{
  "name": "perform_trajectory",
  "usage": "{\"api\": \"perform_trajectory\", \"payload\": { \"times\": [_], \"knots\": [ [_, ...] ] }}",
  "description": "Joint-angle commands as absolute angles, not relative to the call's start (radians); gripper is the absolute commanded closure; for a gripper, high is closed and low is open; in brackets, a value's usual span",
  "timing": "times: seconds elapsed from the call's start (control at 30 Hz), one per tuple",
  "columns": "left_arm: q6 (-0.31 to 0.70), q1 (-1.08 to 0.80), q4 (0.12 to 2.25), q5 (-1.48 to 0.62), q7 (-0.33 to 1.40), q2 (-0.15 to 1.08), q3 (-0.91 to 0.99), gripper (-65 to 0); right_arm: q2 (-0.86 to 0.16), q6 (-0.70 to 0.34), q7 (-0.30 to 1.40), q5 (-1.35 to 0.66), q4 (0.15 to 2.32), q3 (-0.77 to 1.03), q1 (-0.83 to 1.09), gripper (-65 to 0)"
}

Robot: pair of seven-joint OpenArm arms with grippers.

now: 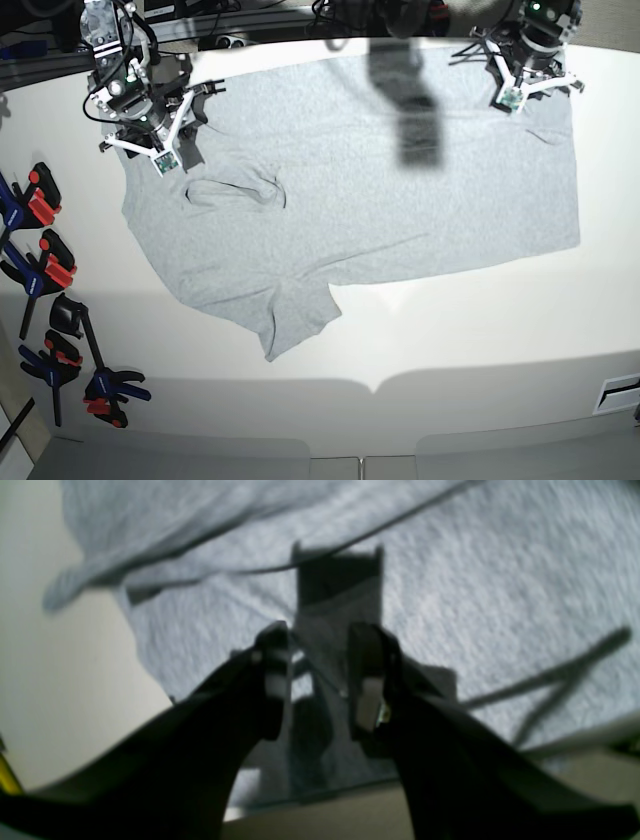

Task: Fold the T-shirt properly

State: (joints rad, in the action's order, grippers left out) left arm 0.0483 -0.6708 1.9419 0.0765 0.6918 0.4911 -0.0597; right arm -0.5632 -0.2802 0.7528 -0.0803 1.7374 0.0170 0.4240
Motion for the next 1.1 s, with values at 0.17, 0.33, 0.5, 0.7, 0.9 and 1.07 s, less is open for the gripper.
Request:
{"api": "perform_trajectory", "payload": {
  "times": [0.17, 0.33, 0.5, 0.7, 0.9, 1.07],
  "knots": [
    [0.043, -0.644, 1.988, 0.079, 0.684, 0.496, -0.059, -19.0, -0.579, -0.269, 0.782, -0.064, 1.737, 0.020, 0.429, -29.1],
    [0.041, -0.578, 1.987, 0.078, 0.680, 0.496, -0.059, -19.0, -0.579, -0.269, 0.782, -0.064, 1.737, 0.020, 0.429, -29.1],
    [0.040, -0.493, 1.961, 0.077, 0.643, 0.496, -0.059, -18.9, -0.579, -0.269, 0.778, -0.064, 1.737, 0.020, 0.429, -29.1],
    [0.041, -0.369, 1.740, 0.078, 0.595, 0.496, -0.059, -19.0, -0.579, -0.269, 0.775, -0.063, 1.737, 0.020, 0.429, -29.1],
    [0.037, -0.258, 1.701, 0.078, 0.598, 0.497, -0.059, -19.0, -0.579, -0.261, 0.711, -0.056, 1.737, 0.020, 0.429, -29.1],
    [0.038, -0.174, 1.731, 0.078, 0.606, 0.499, -0.059, -19.3, -0.579, -0.261, 0.753, -0.056, 1.737, 0.020, 0.421, -29.1]
  ]
}}
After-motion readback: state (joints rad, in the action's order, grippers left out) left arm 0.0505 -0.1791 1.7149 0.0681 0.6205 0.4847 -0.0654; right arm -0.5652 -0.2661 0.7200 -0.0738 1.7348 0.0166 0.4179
